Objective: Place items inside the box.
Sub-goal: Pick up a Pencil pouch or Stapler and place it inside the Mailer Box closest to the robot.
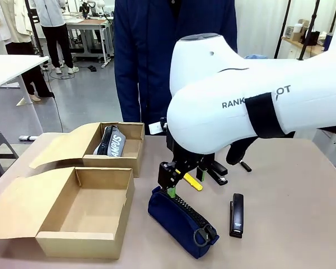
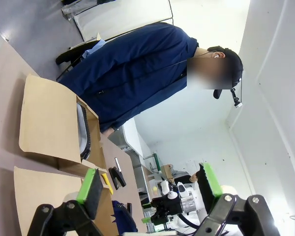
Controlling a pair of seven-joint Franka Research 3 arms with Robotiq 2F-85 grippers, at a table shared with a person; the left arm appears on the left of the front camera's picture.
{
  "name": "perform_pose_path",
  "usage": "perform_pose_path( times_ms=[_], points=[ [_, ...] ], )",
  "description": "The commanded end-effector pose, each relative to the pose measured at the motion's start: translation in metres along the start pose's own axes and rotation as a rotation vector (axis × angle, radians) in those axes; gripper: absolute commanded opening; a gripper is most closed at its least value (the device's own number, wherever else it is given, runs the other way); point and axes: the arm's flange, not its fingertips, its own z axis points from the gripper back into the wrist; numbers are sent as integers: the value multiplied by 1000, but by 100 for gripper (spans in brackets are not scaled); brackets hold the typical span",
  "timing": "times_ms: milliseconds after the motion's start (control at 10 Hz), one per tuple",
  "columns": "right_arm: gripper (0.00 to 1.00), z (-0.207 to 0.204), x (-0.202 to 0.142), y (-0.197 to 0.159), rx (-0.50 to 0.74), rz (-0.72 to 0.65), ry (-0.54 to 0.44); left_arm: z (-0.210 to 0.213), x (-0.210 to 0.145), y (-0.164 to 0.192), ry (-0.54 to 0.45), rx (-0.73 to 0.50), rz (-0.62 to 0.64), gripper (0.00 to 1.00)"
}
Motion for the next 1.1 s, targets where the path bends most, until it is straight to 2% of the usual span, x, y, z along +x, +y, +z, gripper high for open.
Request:
perform_pose_path(
  times_ms=[0, 200, 600, 800, 900, 1000],
  points=[
    [100, -5, -7, -8, 91, 73, -3, -1, 0, 0, -16, -25, -24, 100],
    [100, -15, -4, -5, 81, 64, 9, -1, 0, 0, -16, -25, -24, 100],
    [100, -97, 26, 8, 38, 33, 145, -1, 0, 0, -16, -25, -24, 100],
    [100, -111, 25, 11, 58, 33, 163, -1, 0, 0, -16, -25, -24, 100],
    [43, -107, 21, 11, 38, 22, 127, -1, 0, 0, -16, -25, -24, 100],
    [42, -101, 19, 10, 54, 32, 102, -1, 0, 0, -16, -25, -24, 100]
  ],
)
